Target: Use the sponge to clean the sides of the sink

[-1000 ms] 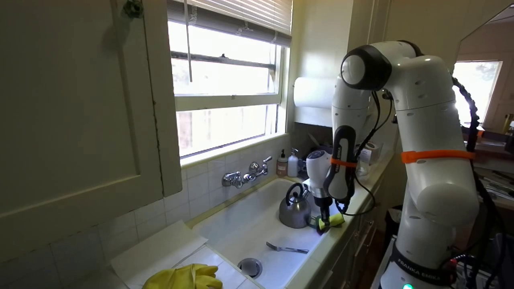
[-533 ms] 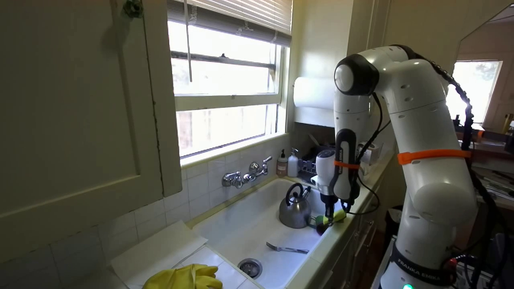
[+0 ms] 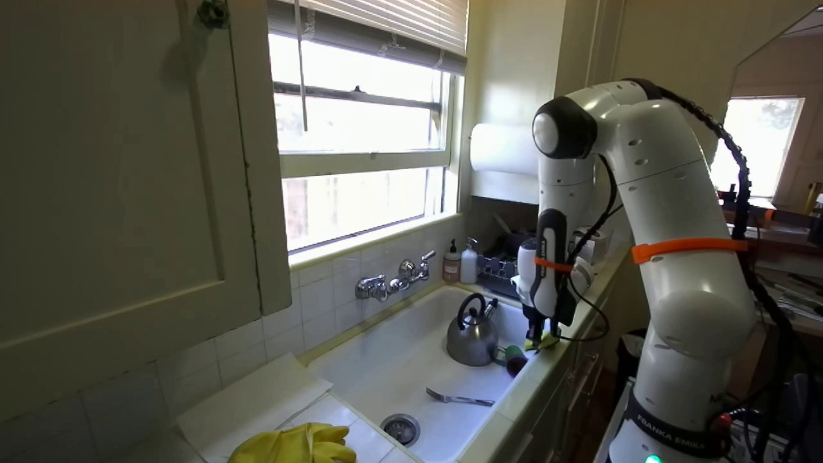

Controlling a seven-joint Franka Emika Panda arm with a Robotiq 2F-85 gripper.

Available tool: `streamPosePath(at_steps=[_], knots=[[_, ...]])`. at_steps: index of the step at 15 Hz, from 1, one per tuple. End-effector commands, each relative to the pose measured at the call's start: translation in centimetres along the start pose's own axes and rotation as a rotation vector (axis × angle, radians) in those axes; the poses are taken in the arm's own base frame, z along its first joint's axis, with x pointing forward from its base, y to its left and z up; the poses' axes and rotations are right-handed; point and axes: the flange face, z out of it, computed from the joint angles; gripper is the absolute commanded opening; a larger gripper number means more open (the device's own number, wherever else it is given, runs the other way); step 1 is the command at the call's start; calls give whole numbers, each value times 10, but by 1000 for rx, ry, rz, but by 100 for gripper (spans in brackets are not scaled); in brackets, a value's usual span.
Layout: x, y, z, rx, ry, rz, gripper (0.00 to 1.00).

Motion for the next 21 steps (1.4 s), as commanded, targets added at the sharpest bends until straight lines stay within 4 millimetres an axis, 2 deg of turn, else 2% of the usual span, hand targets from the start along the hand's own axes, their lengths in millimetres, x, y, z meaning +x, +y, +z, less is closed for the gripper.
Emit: streamPosePath(at_steps=[1,5,7,16,17,21], knots=[[-19,18,12,-4,-29,42,1],[-25,33,15,-4,-36,83,1],[-23,28,13,16,-25,75,1],[-8,-40,-16,71,1,-86,1],[8,-38,-12,56,2,-96,1],[25,-45,-25,7,52,-99,1]])
